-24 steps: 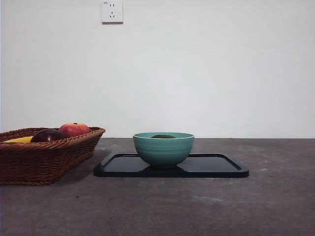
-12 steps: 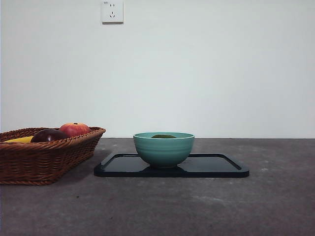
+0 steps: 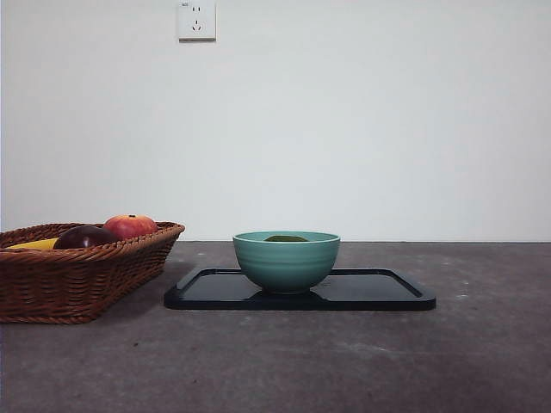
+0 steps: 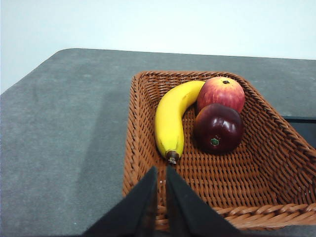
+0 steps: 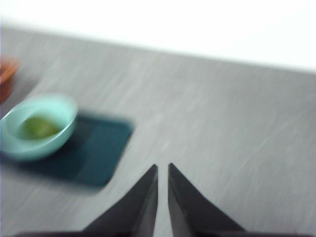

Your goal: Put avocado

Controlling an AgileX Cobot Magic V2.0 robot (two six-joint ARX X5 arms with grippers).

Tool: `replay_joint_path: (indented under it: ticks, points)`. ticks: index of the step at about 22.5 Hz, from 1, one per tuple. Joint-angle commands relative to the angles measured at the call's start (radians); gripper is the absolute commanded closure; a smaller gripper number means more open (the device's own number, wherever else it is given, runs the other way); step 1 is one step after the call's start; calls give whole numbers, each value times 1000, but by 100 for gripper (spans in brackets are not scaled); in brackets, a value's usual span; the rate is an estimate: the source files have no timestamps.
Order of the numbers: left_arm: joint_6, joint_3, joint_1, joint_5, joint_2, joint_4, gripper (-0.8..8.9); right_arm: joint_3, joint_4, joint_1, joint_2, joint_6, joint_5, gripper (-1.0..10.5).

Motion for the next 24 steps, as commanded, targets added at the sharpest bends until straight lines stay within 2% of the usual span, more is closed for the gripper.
replay_joint_path:
  ticks: [1,5,8,13,20,24]
  points:
    - [-2,-21,0,-5,-1,-8,785,-144,188,-60,-63,-19,-12,916]
    - [-2,-21,-1,-5,-1,-8,785,-323,343,-76,-146,-18,7,916]
    - [-2,-21,0,-5,-1,-8,785,-385,351,-72,-190,0,13,916]
    - [-2,-21,-1,-5,-1,-8,785,-471,357,-50,-248,72,116,916]
    - [-2,-21,0,-5,-1,-8,785,-547,335,-24,-294,122,168,916]
    - [-2,-21,0,-5,-1,-8,786,-547,323,-15,-310,126,216,916]
